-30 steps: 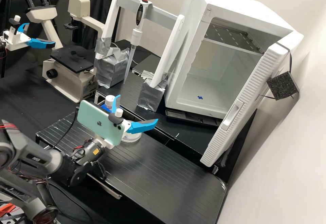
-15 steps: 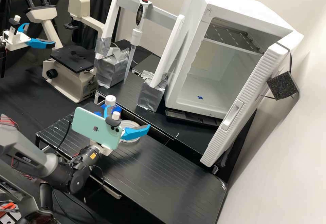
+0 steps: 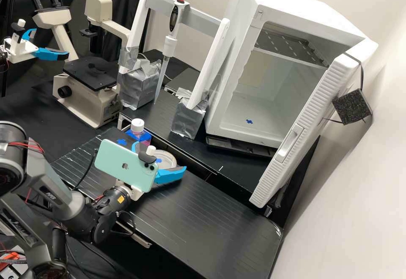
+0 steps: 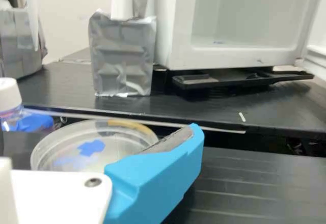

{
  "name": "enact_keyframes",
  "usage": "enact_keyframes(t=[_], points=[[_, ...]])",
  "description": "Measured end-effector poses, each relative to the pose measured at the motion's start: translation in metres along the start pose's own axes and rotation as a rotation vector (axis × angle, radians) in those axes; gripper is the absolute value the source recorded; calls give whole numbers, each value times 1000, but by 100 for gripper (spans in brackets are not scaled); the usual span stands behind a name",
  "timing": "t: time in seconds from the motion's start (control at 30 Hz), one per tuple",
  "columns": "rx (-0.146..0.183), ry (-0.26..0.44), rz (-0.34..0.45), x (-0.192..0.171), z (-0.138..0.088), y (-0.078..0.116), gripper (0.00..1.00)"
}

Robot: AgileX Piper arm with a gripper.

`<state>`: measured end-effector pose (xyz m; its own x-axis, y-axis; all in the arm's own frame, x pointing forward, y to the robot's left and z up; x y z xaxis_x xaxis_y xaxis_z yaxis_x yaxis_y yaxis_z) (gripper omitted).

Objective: Move the petri dish to the incubator

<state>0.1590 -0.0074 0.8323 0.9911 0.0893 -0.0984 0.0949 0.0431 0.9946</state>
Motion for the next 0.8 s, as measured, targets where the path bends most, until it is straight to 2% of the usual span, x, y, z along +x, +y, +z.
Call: enact_keyframes(t=[0.13,0.4,0.8], points=[[-19,-2,-19,5,2,-5,100],[-8,-16,7,10,7,-6,100],[-14,-55,59,5,12,2,100]])
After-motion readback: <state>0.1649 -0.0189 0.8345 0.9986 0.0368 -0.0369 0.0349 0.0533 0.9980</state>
